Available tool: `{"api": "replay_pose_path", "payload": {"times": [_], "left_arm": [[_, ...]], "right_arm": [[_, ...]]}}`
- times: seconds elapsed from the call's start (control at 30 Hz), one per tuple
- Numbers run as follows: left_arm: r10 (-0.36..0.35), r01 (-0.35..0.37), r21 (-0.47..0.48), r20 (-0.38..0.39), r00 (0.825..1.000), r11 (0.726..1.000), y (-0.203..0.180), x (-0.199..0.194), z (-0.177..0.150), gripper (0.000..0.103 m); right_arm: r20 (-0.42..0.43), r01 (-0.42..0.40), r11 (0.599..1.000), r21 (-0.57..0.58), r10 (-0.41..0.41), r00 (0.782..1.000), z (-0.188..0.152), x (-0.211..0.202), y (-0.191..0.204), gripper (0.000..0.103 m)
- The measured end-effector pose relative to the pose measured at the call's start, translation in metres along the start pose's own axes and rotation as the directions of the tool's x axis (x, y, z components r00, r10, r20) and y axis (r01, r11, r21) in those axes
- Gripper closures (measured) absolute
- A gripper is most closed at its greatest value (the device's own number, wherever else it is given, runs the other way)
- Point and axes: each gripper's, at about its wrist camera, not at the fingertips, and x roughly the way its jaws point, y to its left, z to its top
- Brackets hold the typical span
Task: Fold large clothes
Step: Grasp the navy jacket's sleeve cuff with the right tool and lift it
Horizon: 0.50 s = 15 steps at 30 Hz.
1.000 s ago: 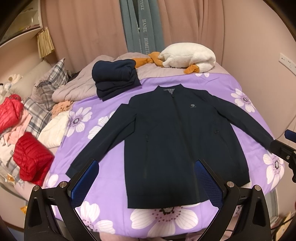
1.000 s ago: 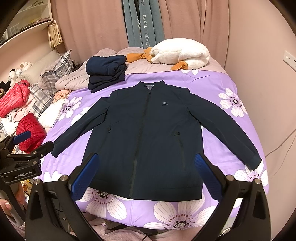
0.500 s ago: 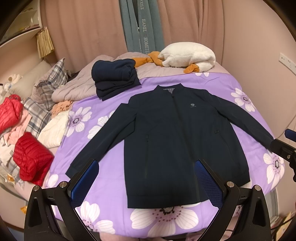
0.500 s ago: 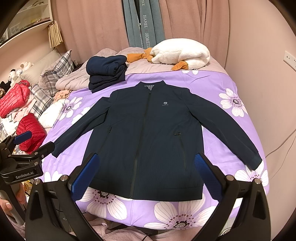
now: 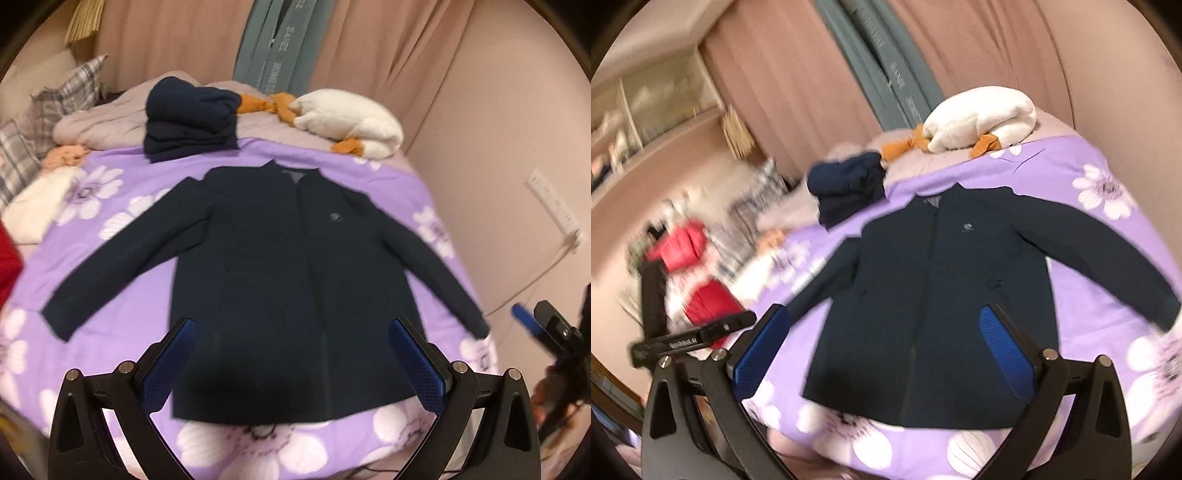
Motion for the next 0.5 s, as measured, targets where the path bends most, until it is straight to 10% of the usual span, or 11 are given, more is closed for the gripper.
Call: {"api": "replay_pose_path", "payload": {"times": [0.3,0.5], "left_arm": [[-0.132,0.114,-0.133,-0.139,0.982,0.985,0.042,0.043,-0.023,0.001],[-0.387,0.365,-0.297,-0.015,0.922,0.882,0.073,0.063,-0.024,0.001]], "right_arm": [[0.238,-0.153,0.888,0.434,0.050,0.970,-0.043,0.004,-0.124,0.000],[0.189,-0.018,0.808,0.588,-0.115,0.975,-0.075,0.010,-0.193,0.000]]}}
